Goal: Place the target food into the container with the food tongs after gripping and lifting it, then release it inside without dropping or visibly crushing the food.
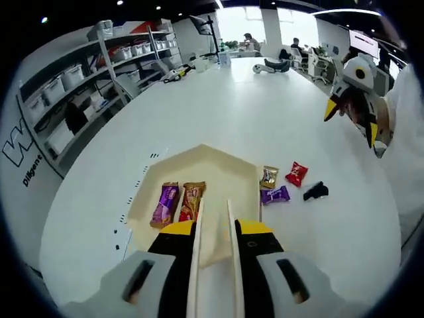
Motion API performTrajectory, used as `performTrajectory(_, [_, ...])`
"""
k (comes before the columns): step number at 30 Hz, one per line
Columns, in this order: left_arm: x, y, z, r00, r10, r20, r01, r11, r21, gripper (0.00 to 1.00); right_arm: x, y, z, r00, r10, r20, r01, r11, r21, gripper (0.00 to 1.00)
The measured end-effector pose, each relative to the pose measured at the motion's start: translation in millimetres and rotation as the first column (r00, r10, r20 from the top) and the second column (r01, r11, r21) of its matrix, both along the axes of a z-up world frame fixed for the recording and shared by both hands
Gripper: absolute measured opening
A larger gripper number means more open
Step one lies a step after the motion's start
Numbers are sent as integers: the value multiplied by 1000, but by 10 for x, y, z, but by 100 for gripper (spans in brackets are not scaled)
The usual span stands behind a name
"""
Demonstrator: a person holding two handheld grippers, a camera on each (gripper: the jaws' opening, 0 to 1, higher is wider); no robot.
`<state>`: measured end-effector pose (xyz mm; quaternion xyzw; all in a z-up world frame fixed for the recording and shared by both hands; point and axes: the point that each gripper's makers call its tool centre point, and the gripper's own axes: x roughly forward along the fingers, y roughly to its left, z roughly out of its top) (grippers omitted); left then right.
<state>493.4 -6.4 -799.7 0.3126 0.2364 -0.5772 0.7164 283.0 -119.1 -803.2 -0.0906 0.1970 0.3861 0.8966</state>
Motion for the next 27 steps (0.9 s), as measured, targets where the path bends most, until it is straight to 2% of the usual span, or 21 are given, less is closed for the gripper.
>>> performTrajectory(11, [-322,99,36,1000,13,-2,-13,999,-35,20,-8,74,-15,1000,16,3,-16,1000,1,63])
performTrajectory(19, [-595,86,48,1000,-29,6,29,998,-62,20,-24,90,0,1000,19,13,-19,1000,1,63])
performTrajectory(27, [-828,25,-9,997,-79,8,80,995,-64,20,-60,103,-4,1000,22,19,-22,1000,3,63])
